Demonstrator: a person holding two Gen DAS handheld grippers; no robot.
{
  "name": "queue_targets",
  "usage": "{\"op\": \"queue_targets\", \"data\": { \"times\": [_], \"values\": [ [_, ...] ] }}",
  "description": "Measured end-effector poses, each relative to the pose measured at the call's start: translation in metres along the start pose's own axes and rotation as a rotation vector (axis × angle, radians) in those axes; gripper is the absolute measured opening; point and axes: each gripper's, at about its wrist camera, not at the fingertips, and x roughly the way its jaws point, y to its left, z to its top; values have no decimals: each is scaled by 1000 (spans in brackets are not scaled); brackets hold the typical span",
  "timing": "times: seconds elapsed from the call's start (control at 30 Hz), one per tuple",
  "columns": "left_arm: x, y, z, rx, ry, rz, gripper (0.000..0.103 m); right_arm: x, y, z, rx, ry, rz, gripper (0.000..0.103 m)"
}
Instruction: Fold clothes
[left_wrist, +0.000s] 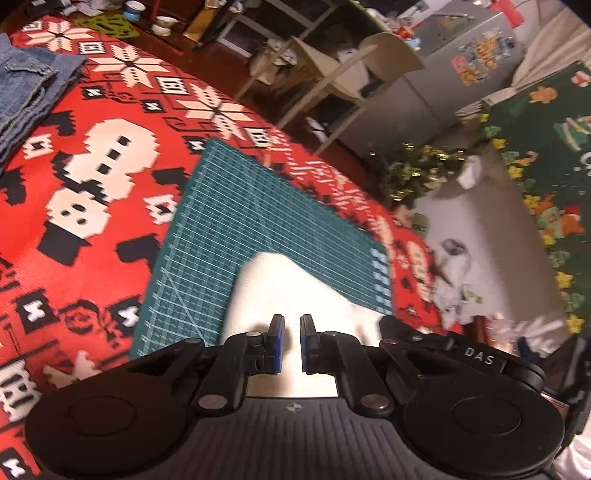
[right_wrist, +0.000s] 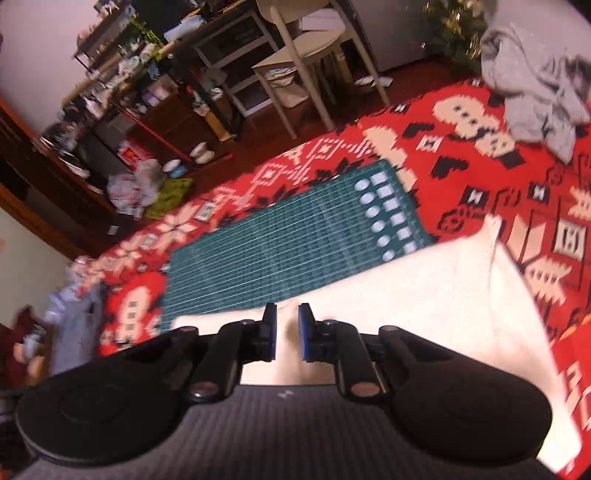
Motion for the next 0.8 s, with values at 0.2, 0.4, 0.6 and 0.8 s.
{"op": "queue_targets", "data": {
  "times": [0.2,0.4,0.6,0.8],
  "values": [
    [12,-2,-13,17,52,9,8,11,16,-21,-30,131,24,9],
    [17,0,-20,31,77,34,3,20,17,-30,-88,134,-80,0],
    [-13,-10,-38,75,84,21,6,-16,16,-41,-72,123,-43,3],
    [-15,-14,-66,98,145,69,6,-36,32,-76,-111,185,-32,3]
  ]
}}
